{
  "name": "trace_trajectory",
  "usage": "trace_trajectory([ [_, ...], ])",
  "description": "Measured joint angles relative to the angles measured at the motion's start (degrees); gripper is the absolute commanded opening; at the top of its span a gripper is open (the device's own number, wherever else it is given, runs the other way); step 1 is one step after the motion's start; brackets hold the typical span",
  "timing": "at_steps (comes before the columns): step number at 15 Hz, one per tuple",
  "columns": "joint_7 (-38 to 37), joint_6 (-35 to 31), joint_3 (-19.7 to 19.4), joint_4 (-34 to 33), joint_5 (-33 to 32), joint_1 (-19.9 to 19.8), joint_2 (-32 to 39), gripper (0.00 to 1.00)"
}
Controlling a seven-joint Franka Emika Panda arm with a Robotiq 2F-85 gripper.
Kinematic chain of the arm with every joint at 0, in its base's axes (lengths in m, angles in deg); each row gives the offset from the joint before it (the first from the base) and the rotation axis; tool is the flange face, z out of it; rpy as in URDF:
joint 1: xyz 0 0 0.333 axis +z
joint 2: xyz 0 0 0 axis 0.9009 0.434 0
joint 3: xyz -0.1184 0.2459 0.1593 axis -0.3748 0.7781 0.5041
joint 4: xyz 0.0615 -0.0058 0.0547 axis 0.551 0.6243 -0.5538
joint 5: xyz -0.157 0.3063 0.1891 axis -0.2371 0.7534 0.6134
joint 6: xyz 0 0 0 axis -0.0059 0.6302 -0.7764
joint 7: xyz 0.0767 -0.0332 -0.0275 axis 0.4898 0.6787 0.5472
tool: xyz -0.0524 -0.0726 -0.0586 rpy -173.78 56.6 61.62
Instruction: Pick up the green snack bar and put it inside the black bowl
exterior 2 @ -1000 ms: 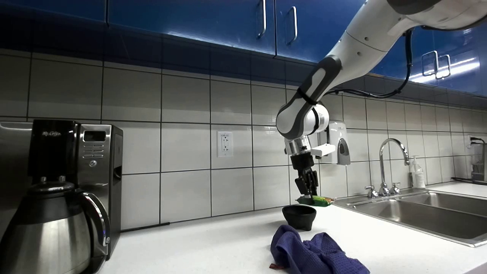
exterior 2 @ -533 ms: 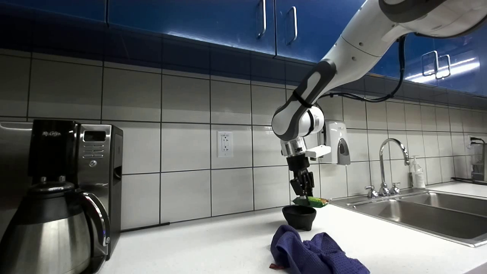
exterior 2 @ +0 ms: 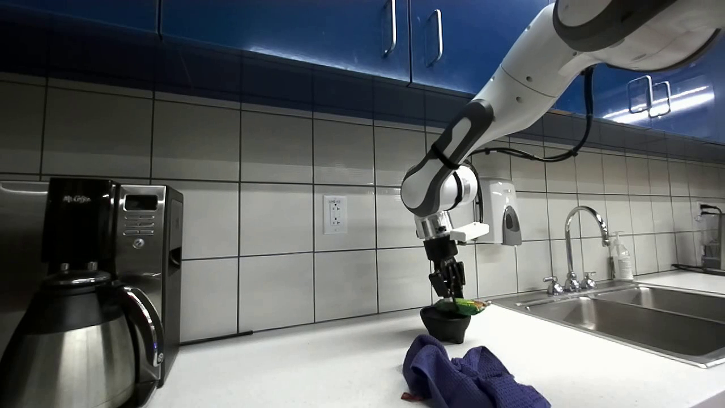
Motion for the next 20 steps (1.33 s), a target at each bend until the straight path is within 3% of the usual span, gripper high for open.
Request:
trace_trajectory([
  [4, -0.21, 1.48, 0.0, -0.95, 0.0, 0.11, 0.35, 0.96],
  [5, -0.25, 1.85, 0.0, -1.16, 0.0, 0.14, 0.4, 0.99],
  [13, -0.33, 1.17, 0.0, -1.15, 1.04, -0.24, 0.26, 1.0],
  [20, -0.32, -10.73, -0.08, 7.9, 5.79, -3.87, -4.05, 1.0],
])
